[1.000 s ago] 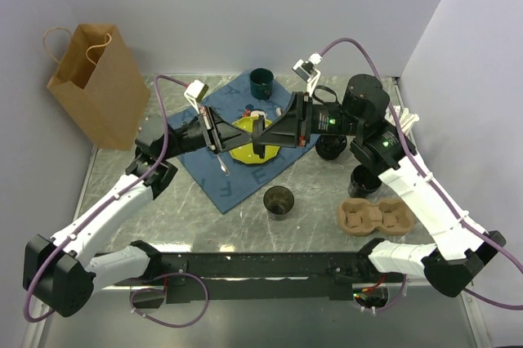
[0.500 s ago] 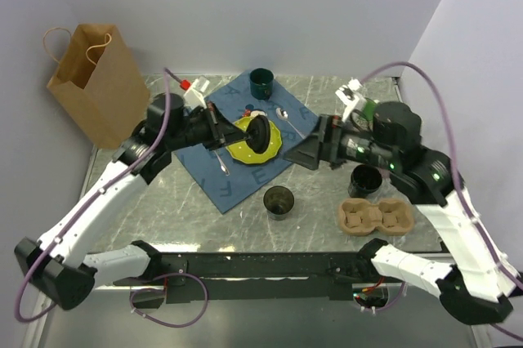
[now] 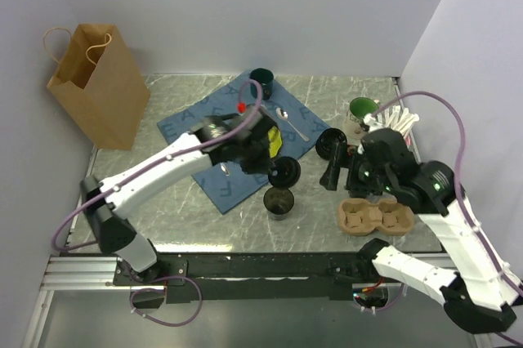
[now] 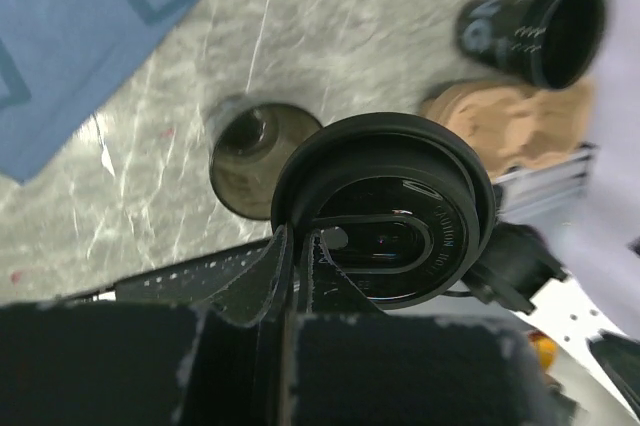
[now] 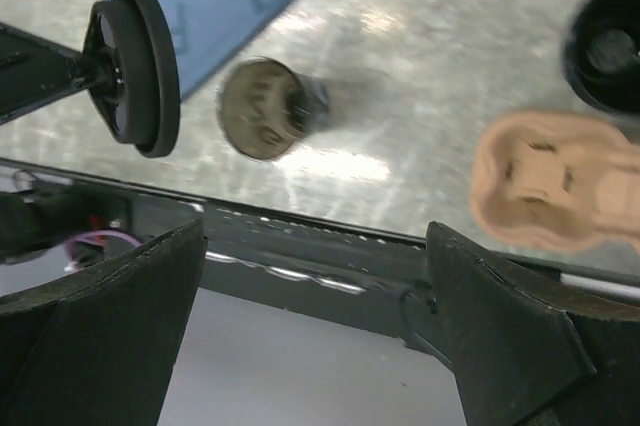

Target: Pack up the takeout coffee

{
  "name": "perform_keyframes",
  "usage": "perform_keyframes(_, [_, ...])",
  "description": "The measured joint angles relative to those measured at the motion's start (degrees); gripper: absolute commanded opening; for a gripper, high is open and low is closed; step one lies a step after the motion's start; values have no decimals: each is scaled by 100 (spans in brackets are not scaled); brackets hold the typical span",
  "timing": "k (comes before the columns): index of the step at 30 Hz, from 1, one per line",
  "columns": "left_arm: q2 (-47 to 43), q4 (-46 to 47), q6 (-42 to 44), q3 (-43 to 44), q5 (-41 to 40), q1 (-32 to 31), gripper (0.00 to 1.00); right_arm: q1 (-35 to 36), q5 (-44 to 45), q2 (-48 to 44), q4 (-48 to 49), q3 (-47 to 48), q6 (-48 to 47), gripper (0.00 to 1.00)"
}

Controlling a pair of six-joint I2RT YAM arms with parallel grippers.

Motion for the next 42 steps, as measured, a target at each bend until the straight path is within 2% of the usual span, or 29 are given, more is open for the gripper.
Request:
perform_keyframes(7, [721, -708, -553, 339, -527, -748, 1, 0, 332, -966, -302, -223, 31, 98])
perform_keyframes(17, [966, -931, -817, 227, -824, -761, 1, 0, 575, -1040, -479, -223, -42, 98])
perform_keyframes(26, [1335, -879, -815, 227, -833, -761, 1, 0, 575, -1032, -476, -245, -120, 99])
perform_keyframes(36, [1366, -885, -813, 155, -839, -761, 1, 0, 529, -1032, -450, -256, -122, 99])
perform_keyframes(42, [1401, -898, -802, 155, -866, -761, 6, 0, 529, -1043, -446, -319, -120, 99])
